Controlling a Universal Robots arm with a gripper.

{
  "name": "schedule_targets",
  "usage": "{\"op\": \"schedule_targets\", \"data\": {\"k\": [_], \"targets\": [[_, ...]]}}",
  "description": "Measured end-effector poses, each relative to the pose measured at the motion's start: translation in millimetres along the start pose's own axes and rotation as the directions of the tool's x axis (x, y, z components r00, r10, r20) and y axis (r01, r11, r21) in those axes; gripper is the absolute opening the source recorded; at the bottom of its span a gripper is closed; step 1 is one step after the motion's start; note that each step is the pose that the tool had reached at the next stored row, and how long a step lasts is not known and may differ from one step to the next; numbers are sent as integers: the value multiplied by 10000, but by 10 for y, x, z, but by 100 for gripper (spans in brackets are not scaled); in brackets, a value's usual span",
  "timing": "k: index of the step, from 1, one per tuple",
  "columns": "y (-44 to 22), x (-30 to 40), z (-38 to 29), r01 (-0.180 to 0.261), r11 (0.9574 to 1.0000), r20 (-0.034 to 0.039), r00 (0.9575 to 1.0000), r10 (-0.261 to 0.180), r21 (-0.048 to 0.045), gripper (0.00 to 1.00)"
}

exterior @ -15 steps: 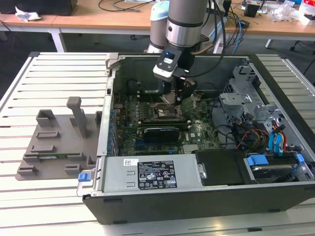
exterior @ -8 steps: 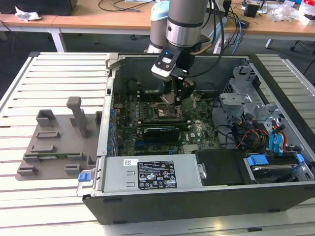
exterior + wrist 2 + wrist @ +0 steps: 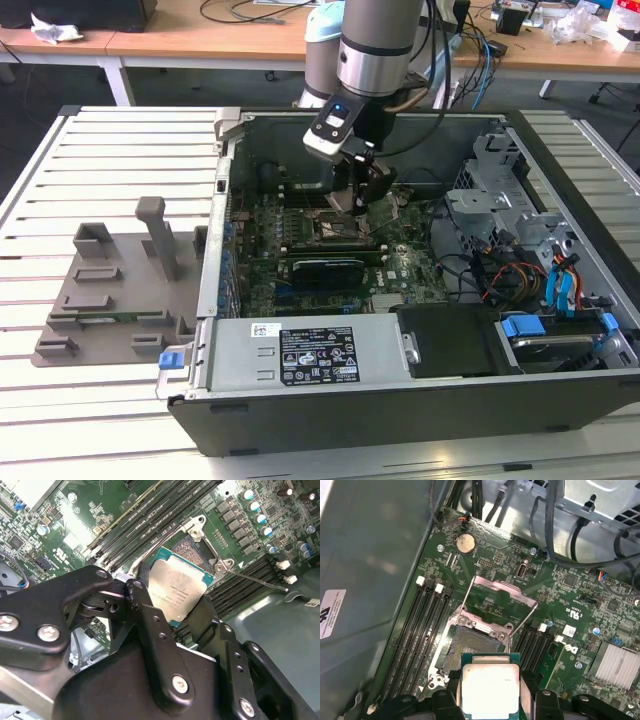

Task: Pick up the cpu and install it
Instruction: 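Place the cpu into insertion slot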

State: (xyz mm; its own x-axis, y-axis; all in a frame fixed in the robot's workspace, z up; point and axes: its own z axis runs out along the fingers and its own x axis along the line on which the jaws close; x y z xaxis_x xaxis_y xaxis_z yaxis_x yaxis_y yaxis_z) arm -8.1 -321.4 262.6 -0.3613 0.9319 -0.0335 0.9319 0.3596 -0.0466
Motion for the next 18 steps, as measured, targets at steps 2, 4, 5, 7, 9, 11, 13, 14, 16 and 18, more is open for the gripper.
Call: {"op": "schedule_targets", "data": {"k": [2, 4, 5, 7, 9, 11, 13, 14, 16, 18], "targets": [[0, 0, 1, -128, 9999, 5, 9999, 128, 8, 55], [0, 0, 3, -398, 9992, 13, 9992, 398, 25, 55], [0, 0, 4, -536, 9986, 15, 9986, 536, 32, 55], [0, 0, 6, -760, 9971, 18, 9971, 760, 45, 55], [0, 0, 8, -1018, 9948, 18, 9948, 1017, 58, 55], [0, 0, 9, -1222, 9925, 17, 9925, 1222, 67, 55], [1, 0, 11, -1534, 9881, 12, 9882, 1534, 82, 55], [1, 0, 12, -1704, 9853, 9, 9854, 1704, 90, 55], [1, 0, 16, -2147, 9766, 6, 9767, 2147, 111, 55], [1, 1, 17, -2387, 9710, 4, 9711, 2387, 123, 55]]}}
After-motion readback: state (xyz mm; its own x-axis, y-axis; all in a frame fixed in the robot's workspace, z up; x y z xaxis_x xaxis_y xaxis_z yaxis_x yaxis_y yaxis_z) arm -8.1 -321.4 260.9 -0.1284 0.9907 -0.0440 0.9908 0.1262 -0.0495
